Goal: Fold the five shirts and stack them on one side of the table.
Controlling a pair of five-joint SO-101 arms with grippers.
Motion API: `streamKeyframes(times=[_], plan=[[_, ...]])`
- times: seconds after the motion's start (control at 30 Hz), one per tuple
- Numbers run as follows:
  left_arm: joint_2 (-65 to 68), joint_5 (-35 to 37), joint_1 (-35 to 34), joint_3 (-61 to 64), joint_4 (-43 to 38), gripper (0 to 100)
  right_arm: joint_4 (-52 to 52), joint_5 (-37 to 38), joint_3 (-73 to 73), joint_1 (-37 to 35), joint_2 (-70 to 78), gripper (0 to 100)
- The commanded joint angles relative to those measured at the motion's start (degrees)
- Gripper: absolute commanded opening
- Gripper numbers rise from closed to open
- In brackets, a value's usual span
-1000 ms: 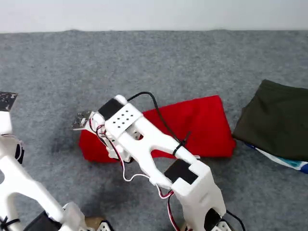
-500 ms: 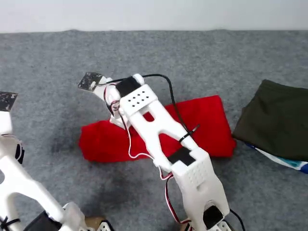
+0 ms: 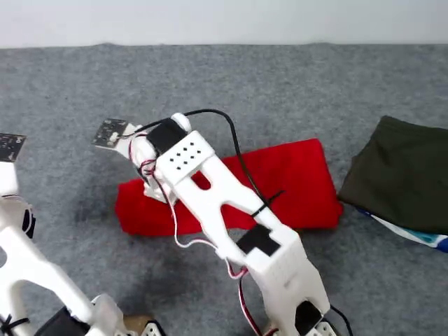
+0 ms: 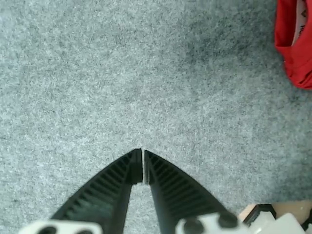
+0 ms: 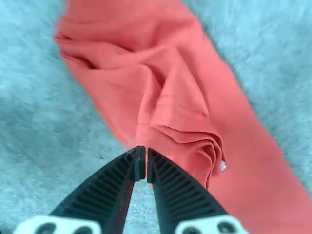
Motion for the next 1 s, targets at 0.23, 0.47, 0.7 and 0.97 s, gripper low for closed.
streamKeyframes(times=[0.23, 0.47, 0.7, 0.97], plan=[[-1.93, -0.44, 0.26, -0.40, -0.18, 2, 1.45, -0.70, 10.64, -5.67, -7.69, 0.9], [-1.85, -0.44, 0.35, -0.40, -0.53, 2, -2.51, 1.32, 11.08, -3.47, 3.82, 0.9], [-1.76, -0.53, 0.35, -0.31, -0.44, 2, -10.95, 5.98, 3.34, 5.76, 9.63, 0.9], [-1.85, -4.04, 0.35, -0.31, -0.44, 2, -5.41, 6.07, -19.43, 9.10, 11.65, 0.9]])
